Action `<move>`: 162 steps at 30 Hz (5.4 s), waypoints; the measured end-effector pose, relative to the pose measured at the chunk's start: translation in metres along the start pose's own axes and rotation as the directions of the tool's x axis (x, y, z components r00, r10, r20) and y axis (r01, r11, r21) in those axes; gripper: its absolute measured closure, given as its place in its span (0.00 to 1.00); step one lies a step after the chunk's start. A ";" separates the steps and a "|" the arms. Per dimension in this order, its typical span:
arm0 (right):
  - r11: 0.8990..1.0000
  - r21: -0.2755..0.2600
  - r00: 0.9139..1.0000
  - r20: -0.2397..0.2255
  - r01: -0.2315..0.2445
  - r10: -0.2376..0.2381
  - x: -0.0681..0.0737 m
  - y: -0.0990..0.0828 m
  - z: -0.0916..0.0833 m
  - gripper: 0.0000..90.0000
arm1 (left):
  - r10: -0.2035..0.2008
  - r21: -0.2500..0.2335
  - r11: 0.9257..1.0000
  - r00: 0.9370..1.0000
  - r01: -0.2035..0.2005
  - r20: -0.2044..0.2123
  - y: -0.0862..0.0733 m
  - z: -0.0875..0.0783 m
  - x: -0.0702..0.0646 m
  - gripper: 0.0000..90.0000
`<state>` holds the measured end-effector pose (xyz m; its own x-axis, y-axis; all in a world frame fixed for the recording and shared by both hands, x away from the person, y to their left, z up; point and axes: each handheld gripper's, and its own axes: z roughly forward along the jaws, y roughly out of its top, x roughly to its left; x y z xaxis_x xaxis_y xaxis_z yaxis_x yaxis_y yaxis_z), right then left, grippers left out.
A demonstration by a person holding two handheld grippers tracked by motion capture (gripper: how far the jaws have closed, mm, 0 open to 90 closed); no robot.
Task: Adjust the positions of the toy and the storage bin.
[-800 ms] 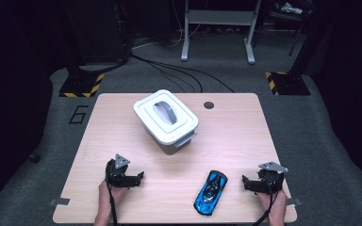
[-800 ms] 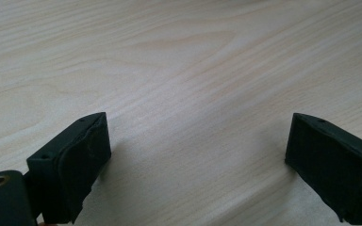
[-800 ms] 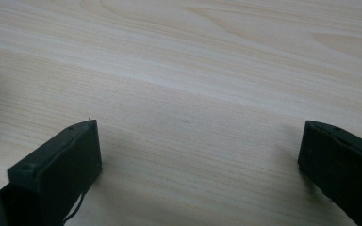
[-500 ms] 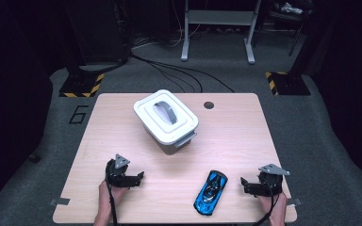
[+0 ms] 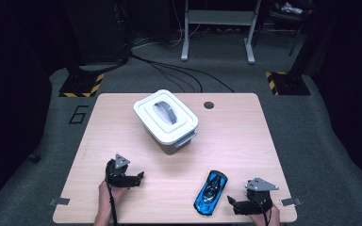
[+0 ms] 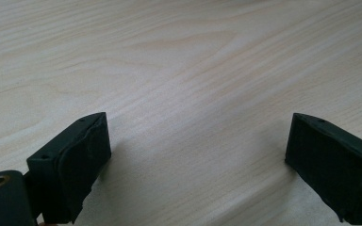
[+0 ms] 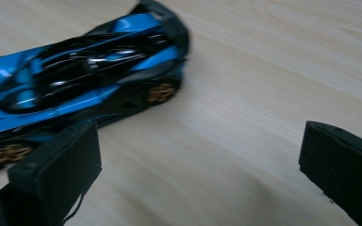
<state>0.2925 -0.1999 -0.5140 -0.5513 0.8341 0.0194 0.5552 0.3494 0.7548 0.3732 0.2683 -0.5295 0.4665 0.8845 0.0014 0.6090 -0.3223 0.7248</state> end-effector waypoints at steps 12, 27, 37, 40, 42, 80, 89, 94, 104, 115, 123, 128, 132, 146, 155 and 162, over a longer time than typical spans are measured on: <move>0.993 0.034 0.988 -0.109 0.110 -0.106 0.031 -0.001 0.014 0.00 | -0.003 -0.001 1.000 1.000 0.003 -0.001 0.000 0.000 0.000 0.08; 0.988 0.003 0.966 -0.210 0.152 -0.148 0.043 0.000 0.016 0.00 | -0.003 -0.001 1.000 1.000 0.003 -0.001 0.000 0.000 0.000 0.08; 0.987 0.008 0.969 -0.188 0.163 -0.159 0.048 0.010 0.028 0.00 | -0.003 -0.001 1.000 1.000 0.003 -0.001 0.000 0.000 0.000 0.08; 0.986 -0.007 0.969 -0.185 0.164 -0.163 0.048 0.016 0.028 0.00 | -0.001 -0.004 1.000 1.000 0.001 -0.002 0.000 0.000 0.000 0.08; 0.984 -0.003 0.972 -0.159 0.177 -0.175 0.050 0.022 0.030 0.00 | -0.001 -0.009 1.000 1.000 0.001 -0.004 0.000 0.001 0.000 0.08; 0.978 0.027 0.956 -0.219 0.205 -0.194 0.033 0.011 0.021 0.02 | -0.005 -0.012 1.000 1.000 0.005 -0.004 -0.001 0.001 -0.001 0.08; 0.985 -0.003 0.968 -0.187 0.172 -0.170 0.041 0.013 0.025 0.00 | -0.005 -0.012 1.000 1.000 0.005 -0.004 -0.001 0.001 -0.001 0.08; 0.990 -0.019 0.975 -0.171 0.141 -0.142 0.041 0.016 0.028 0.00 | -0.006 -0.009 1.000 1.000 0.006 -0.003 -0.001 0.000 -0.001 0.08; 0.997 -0.038 0.986 -0.150 0.066 -0.071 0.048 0.019 0.035 0.00 | -0.006 -0.009 1.000 1.000 0.006 -0.003 -0.001 0.000 -0.001 0.08; 0.998 -0.038 0.990 -0.133 0.040 -0.045 0.056 0.029 0.049 0.00 | -0.006 -0.009 1.000 1.000 0.006 -0.003 -0.001 0.000 -0.001 0.08; 0.998 -0.039 0.996 -0.073 0.043 -0.046 0.067 0.051 0.070 0.00 | -0.005 -0.013 1.000 1.000 0.005 -0.011 0.000 0.001 -0.002 0.09; 0.998 -0.060 0.993 -0.108 0.033 -0.039 0.078 0.072 0.084 0.00 | -0.003 -0.013 1.000 1.000 0.002 -0.004 0.000 0.001 -0.002 0.09; 0.998 -0.046 0.993 -0.111 0.036 -0.041 0.081 0.079 0.090 0.00 | -0.002 -0.013 1.000 1.000 0.002 -0.002 0.000 0.001 -0.002 0.09; 0.995 -0.100 0.985 -0.170 -0.004 -0.014 0.067 0.072 0.071 0.00 | -0.003 0.007 1.000 1.000 0.003 0.017 0.003 -0.004 -0.011 0.03; 0.987 -0.145 0.995 -0.088 -0.063 0.051 0.031 0.057 0.032 0.00 | 0.016 -0.029 0.999 0.997 -0.013 0.078 0.021 -0.011 -0.040 0.02; 0.989 -0.116 0.995 0.039 -0.092 0.097 -0.002 0.031 0.017 0.00 | 0.047 -0.011 0.999 0.990 -0.046 0.129 0.041 -0.010 -0.068 0.01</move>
<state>0.3209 -0.1835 -0.5018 -0.4703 0.8800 0.0667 0.5275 0.2198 0.8206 0.3603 0.1985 -0.4931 0.5736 0.8173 -0.0538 0.5800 -0.3589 0.7312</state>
